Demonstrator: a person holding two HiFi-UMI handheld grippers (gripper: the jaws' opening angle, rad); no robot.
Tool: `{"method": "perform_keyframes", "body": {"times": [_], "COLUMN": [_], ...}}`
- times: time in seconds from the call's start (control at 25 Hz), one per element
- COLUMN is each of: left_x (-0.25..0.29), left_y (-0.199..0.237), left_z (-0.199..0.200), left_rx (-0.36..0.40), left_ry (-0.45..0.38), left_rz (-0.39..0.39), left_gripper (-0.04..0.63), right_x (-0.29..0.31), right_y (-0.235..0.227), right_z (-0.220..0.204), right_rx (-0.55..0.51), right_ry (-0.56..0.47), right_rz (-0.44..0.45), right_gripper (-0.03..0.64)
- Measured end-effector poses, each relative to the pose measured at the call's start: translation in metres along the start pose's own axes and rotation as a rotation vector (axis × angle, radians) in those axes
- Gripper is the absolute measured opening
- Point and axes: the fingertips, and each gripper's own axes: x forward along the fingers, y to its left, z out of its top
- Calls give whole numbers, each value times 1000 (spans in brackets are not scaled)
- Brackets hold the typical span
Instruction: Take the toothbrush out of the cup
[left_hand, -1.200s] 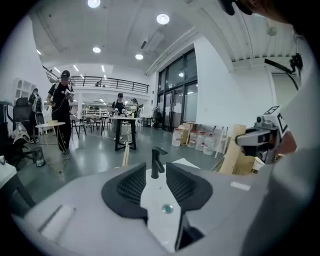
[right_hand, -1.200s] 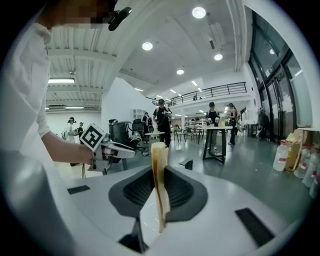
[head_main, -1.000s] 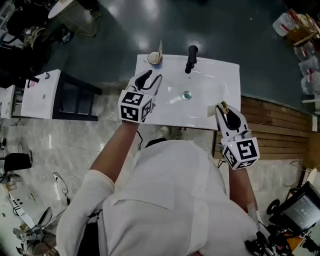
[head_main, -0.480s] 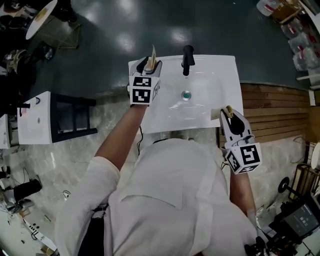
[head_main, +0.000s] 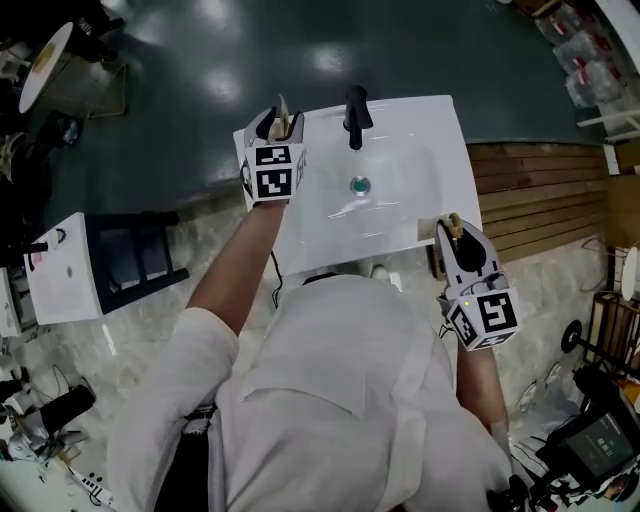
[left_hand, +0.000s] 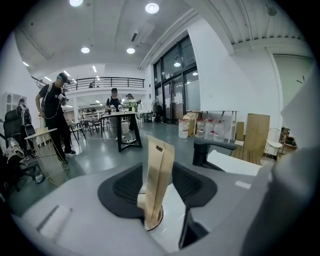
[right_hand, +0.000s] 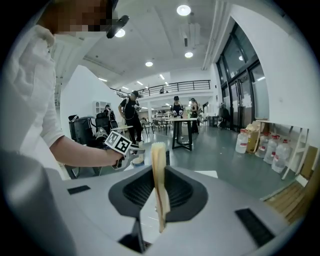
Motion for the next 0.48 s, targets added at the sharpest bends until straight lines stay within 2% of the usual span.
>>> {"method": "perform_keyframes", "body": {"times": [0.32,0.4,0.48], "left_x": [5,4,3], "left_y": [3,3,5], "left_z": [-6,-7,-7], "left_rx": [4,2,6], "left_ry": [12,14,10], "left_rz": [6,7,8], "left_gripper": [170,109,80], "right_x": [4,3,4], "right_y": [-1,-1,0], "right_z": [1,0,1], "right_rx": [-2,-1,-5], "right_ry": [2,5,7], "right_rz": [-8,-5,-1], "right_gripper": [57,57,57]}}
